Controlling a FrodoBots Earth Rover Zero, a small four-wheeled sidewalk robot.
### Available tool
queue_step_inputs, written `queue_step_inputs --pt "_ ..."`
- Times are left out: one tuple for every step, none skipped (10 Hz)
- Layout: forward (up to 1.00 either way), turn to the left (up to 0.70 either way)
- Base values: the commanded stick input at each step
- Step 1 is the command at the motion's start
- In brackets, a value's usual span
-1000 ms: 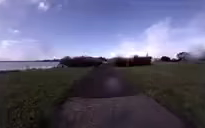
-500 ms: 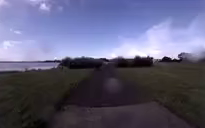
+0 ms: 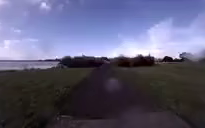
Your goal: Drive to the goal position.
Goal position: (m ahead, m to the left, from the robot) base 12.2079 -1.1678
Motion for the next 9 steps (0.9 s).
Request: queue_step_inputs --pt "0.7 -0.14" --pt "0.7 0.0" --pt "0.7 0.0" --pt "0.7 0.0" --pt "0.7 0.0" --pt "0.7 0.0" --pt "0.7 0.0" --pt "0.7 0.0" --pt "0.7 0.0"
